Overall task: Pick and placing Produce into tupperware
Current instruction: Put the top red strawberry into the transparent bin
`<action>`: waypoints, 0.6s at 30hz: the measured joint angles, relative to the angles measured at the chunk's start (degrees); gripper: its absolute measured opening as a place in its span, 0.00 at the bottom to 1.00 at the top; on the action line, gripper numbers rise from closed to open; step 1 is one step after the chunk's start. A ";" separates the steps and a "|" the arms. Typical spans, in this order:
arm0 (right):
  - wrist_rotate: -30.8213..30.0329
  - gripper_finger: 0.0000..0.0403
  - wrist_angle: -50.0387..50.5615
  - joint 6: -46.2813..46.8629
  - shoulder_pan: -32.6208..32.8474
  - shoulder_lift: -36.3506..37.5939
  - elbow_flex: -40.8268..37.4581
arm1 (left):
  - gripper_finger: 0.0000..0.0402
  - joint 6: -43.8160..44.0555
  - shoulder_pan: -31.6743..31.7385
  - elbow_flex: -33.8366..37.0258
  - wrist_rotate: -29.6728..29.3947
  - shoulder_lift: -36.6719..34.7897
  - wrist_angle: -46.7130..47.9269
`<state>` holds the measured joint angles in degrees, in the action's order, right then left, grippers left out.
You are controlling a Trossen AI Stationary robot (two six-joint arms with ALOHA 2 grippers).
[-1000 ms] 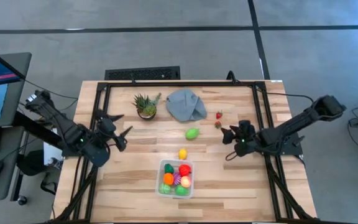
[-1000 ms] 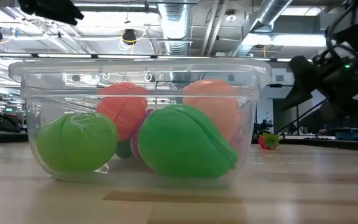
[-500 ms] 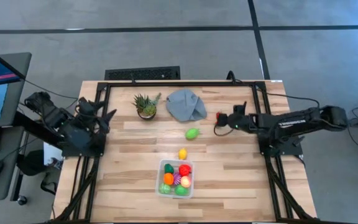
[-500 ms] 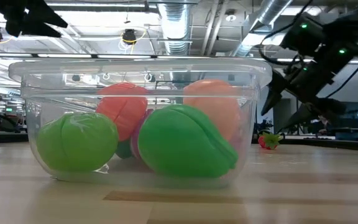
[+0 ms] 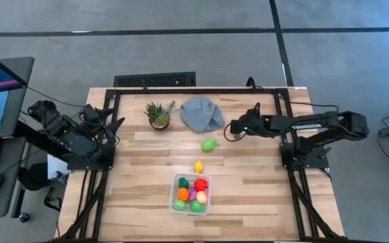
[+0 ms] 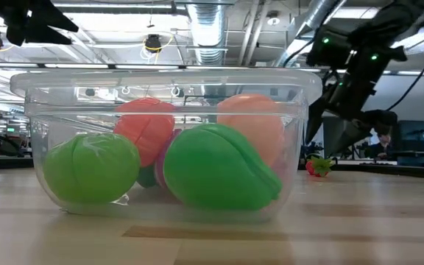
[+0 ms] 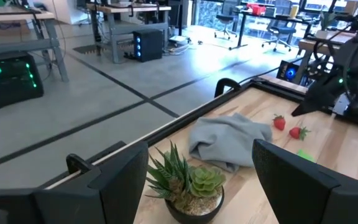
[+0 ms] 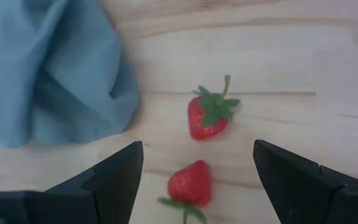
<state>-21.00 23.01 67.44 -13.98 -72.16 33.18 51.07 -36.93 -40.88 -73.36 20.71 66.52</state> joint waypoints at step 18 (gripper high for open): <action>1.72 0.81 0.40 -5.30 -6.58 -13.50 5.91 | 0.69 0.00 -0.02 0.00 0.61 0.00 -0.04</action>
<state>-19.28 23.41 62.14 -20.55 -85.66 39.09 51.07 -36.95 -40.88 -72.75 20.71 66.48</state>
